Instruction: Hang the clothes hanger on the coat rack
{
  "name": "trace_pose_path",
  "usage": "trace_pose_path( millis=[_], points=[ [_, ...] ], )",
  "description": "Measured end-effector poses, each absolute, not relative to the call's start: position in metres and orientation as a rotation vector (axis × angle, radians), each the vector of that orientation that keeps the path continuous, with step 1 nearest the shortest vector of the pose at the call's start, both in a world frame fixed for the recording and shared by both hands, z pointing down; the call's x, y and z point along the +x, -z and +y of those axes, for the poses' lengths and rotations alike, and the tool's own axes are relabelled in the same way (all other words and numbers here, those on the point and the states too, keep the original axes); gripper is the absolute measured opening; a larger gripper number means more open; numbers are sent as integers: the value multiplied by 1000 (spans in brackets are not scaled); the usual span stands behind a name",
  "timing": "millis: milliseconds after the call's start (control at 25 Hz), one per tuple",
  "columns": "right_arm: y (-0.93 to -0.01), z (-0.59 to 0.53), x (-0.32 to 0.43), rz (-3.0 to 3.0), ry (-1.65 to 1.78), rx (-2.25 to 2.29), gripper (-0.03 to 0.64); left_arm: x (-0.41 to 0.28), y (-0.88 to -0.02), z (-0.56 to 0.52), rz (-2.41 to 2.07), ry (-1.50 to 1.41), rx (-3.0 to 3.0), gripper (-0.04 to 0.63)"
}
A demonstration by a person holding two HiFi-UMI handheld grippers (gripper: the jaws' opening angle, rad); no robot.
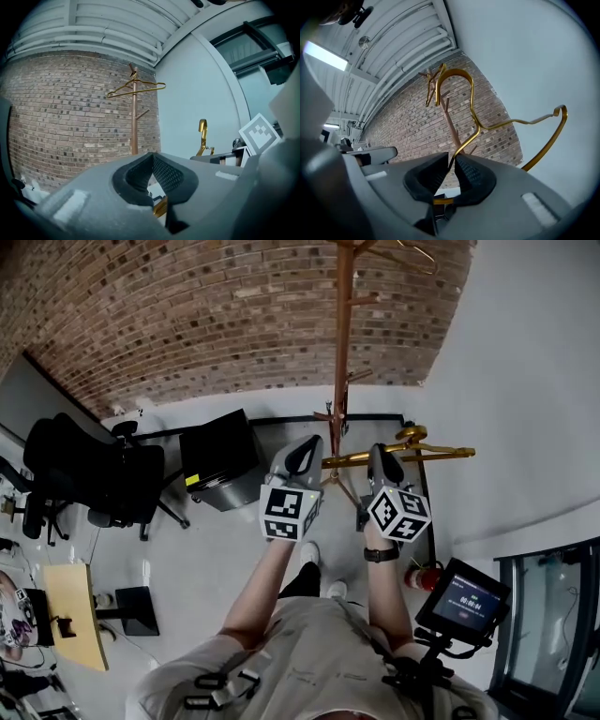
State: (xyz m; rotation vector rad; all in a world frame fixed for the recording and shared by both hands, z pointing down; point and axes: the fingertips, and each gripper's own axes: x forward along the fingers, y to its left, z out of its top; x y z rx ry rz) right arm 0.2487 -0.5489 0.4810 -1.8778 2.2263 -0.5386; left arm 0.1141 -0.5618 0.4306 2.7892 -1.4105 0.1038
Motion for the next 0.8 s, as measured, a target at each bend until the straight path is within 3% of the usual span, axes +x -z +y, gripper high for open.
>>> trace_pose_path(
  millis=[520, 800],
  points=[
    [-373, -709, 230, 2325, 270, -1809, 52, 78, -329, -684, -1535, 55, 2914, 0],
    [-337, -786, 226, 2357, 293, -1724, 54, 76, -319, -718, -1503, 101, 2892, 0]
  ],
)
